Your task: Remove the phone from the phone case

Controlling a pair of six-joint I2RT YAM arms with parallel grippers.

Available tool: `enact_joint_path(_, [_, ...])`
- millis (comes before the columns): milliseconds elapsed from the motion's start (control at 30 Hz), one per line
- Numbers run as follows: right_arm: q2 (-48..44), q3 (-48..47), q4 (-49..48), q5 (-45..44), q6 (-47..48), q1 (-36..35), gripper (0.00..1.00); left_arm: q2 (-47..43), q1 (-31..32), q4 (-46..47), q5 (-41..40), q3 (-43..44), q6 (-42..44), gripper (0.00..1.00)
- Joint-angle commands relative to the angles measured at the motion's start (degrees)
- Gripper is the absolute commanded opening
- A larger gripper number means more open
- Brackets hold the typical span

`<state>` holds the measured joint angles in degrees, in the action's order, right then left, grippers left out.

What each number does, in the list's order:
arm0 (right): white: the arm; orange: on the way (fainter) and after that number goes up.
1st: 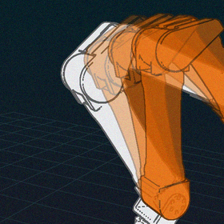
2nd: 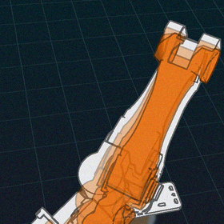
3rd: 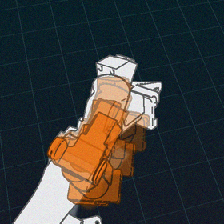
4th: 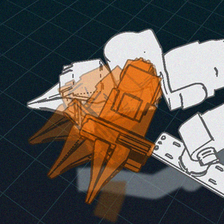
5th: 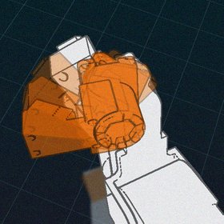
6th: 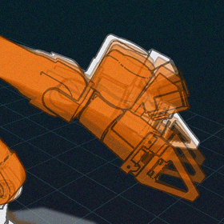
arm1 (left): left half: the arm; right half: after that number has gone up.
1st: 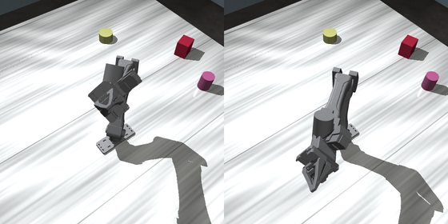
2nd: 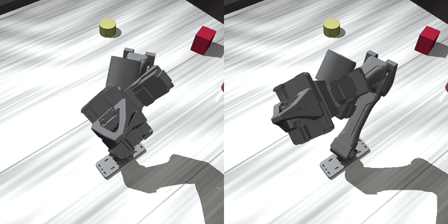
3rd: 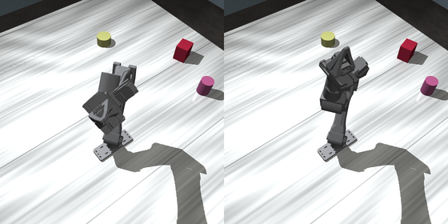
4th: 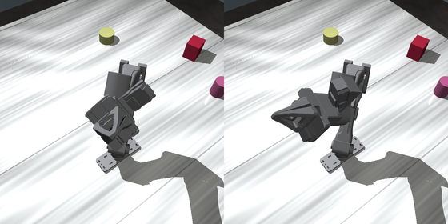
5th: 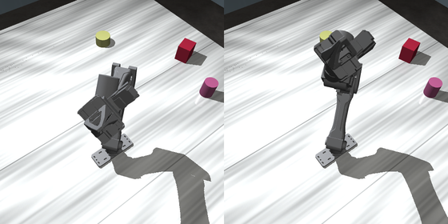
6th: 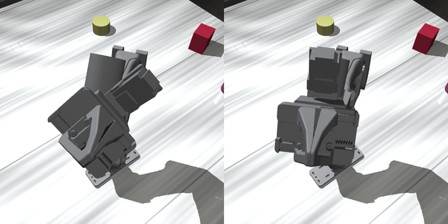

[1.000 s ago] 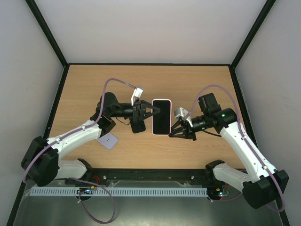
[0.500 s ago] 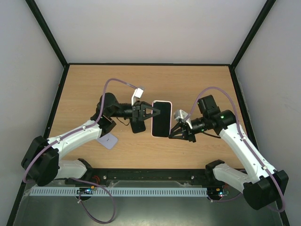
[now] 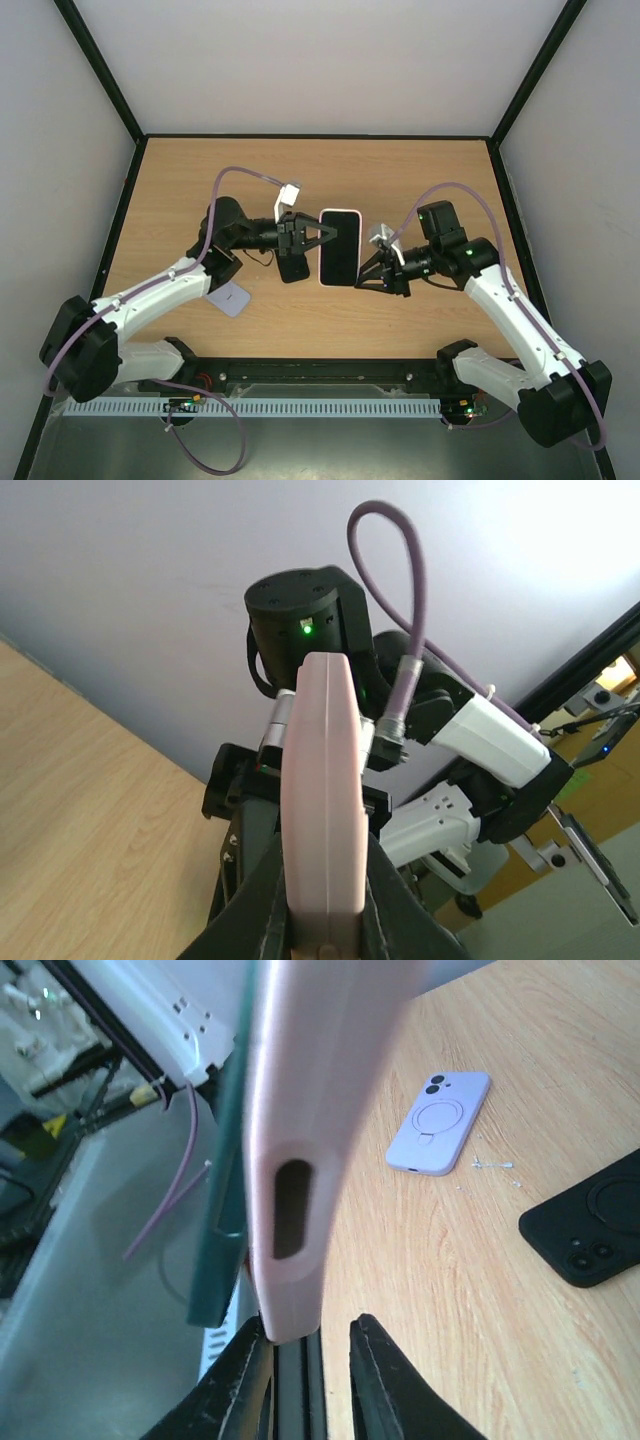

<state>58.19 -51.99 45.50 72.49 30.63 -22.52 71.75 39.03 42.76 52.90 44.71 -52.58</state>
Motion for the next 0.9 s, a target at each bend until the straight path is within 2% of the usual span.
enact_joint_path(0, [-0.8, -0.3, -18.8, -3.5, -15.7, 1.3, 0.24, -3.5, 3.8, 2.8, 6.0, -1.3, -2.7, 0.03])
enact_joint_path(167, [0.7, -1.0, -21.0, -3.3, -22.9, 4.7, 0.31, -0.9, 8.7, 2.6, 2.2, -3.0, 1.1, 0.03])
enact_joint_path(367, [5.4, -2.3, -18.9, 6.4, -25.3, 8.6, 0.37, 0.2, 11.1, 3.9, -5.8, -5.0, 1.3, 0.03])
enact_joint_path(433, [5.7, -2.4, -17.6, 7.0, -24.0, 8.8, 0.43, 1.4, 11.7, 3.8, -6.8, -4.9, 2.0, 0.03])
enact_joint_path(500, [5.3, -2.2, -18.2, 7.8, -23.2, 9.0, 0.54, 3.5, 11.8, 5.6, -7.1, -5.2, 1.7, 0.03])
enact_joint_path(600, [4.9, -2.1, -20.2, 9.1, -24.0, 9.1, 0.59, 7.3, 11.8, 8.5, -7.5, -4.8, 0.5, 0.03])
enact_joint_path(700, [4.2, -2.6, -20.1, 9.5, -23.4, 9.0, 0.58, 10.5, 11.6, 7.3, -8.6, -3.9, 0.9, 0.03])
enact_joint_path(767, [3.5, -1.8, -20.0, 9.8, -23.5, 9.1, 0.53, 12.3, 11.1, 8.0, -9.5, -4.1, 0.9, 0.03])
enact_joint_path(867, [2.5, 1.4, -22.5, 11.4, -26.9, 9.1, 0.35, 14.7, 10.3, 11.4, -12.5, -5.1, -0.5, 0.03])
